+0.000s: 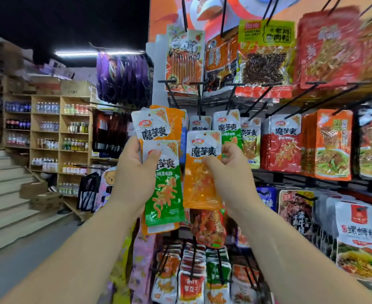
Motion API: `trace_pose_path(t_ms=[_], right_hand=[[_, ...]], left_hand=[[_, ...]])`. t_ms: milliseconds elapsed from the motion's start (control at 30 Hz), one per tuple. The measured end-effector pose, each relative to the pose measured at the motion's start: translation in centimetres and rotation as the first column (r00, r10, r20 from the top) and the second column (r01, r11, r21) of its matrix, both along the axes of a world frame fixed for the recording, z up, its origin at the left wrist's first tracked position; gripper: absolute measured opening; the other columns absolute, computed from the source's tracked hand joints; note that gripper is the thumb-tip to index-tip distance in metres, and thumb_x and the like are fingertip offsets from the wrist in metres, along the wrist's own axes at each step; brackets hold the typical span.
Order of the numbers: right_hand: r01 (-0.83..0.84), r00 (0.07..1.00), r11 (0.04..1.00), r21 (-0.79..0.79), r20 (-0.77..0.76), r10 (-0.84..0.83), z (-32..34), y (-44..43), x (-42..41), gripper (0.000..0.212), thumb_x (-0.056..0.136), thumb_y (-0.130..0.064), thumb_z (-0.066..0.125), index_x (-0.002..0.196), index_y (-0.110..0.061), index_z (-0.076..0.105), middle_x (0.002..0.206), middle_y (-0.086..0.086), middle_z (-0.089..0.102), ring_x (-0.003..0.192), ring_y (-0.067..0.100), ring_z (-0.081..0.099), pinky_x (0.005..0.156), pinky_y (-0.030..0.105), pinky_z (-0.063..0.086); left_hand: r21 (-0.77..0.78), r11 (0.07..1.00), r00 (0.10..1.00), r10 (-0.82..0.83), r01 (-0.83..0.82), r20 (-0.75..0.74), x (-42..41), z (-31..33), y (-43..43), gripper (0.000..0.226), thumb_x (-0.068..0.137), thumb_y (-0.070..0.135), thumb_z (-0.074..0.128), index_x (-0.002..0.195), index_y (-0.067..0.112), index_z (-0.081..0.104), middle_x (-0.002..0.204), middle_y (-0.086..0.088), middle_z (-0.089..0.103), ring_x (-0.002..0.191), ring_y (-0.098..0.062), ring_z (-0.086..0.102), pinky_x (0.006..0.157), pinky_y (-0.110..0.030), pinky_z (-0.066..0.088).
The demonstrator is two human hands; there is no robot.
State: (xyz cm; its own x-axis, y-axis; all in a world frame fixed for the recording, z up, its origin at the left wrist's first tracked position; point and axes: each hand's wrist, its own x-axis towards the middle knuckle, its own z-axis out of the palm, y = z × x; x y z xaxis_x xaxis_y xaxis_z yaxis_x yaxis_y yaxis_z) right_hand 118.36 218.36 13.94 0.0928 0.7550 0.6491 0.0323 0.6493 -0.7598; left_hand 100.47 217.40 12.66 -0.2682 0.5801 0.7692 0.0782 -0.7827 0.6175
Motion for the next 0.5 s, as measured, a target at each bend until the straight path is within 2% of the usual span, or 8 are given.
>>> trace_pose_path(t_ms=[100, 167, 267, 367, 500], right_hand=[[0.065, 0.997, 0.998, 0.011, 0.031, -0.066, 3.6, 1.6, 0.8, 0.036, 0.093, -0.016, 0.062, 0.129, -0.017, 0.057, 0.08, 0.008, 0.056, 0.062, 0.02, 0.047, 0.058, 0.038, 0.041], [0.09, 0.992, 0.994, 0.057, 0.08, -0.094, 5.8, 2.5, 0.9, 0.028, 0.094, -0.014, 0.06, 0.122, -0.013, 0.06, 0.078, 0.012, 0.056, 0.058, 0.02, 0.044, 0.052, 0.033, 0.037], [0.176, 0.971, 0.975, 0.135, 0.142, -0.195, 8.6, 3.8, 0.5, 0.015, 0.101, -0.019, 0.056, 0.116, -0.017, 0.06, 0.076, 0.01, 0.051, 0.052, 0.016, 0.036, 0.045, 0.023, 0.025], [0.262, 0.931, 0.939, 0.225, 0.198, -0.307, 9.9, 4.9, -0.3, 0.018, 0.106, -0.031, 0.055, 0.114, -0.016, 0.06, 0.079, 0.0, 0.052, 0.058, 0.013, 0.041, 0.05, 0.027, 0.031], [0.287, 0.929, 0.933, 0.218, 0.173, -0.326, 10.2, 5.6, -1.3, 0.017, 0.105, -0.031, 0.058, 0.106, -0.015, 0.063, 0.076, -0.002, 0.054, 0.059, 0.014, 0.044, 0.054, 0.03, 0.037]], left_hand=[[0.014, 1.0, 1.0, -0.003, 0.003, 0.0, -0.7, 1.0, 0.9, 0.027, 0.109, 0.008, 0.051, 0.132, 0.021, 0.056, 0.131, 0.0, 0.068, 0.121, -0.016, 0.065, 0.11, -0.045, 0.051], [0.019, 1.0, 1.0, -0.001, 0.002, -0.008, -0.7, 1.4, 1.5, 0.028, 0.109, 0.011, 0.053, 0.135, 0.023, 0.055, 0.135, 0.0, 0.066, 0.126, -0.018, 0.063, 0.113, -0.048, 0.049], [0.029, 1.0, 1.0, 0.01, -0.01, 0.02, -0.5, 1.6, 2.4, 0.022, 0.105, 0.02, 0.057, 0.119, 0.036, 0.06, 0.127, -0.001, 0.07, 0.12, -0.026, 0.067, 0.106, -0.061, 0.051], [0.028, 0.999, 1.0, 0.021, -0.021, 0.008, -0.4, 1.3, 3.2, 0.016, 0.098, 0.031, 0.058, 0.109, 0.042, 0.061, 0.118, 0.003, 0.072, 0.114, -0.028, 0.068, 0.1, -0.065, 0.052], [-0.001, 1.0, 0.999, -0.02, 0.02, 0.039, -0.5, 0.5, 4.0, 0.024, 0.107, 0.014, 0.055, 0.118, 0.034, 0.061, 0.119, 0.007, 0.073, 0.114, -0.024, 0.07, 0.1, -0.061, 0.054]])
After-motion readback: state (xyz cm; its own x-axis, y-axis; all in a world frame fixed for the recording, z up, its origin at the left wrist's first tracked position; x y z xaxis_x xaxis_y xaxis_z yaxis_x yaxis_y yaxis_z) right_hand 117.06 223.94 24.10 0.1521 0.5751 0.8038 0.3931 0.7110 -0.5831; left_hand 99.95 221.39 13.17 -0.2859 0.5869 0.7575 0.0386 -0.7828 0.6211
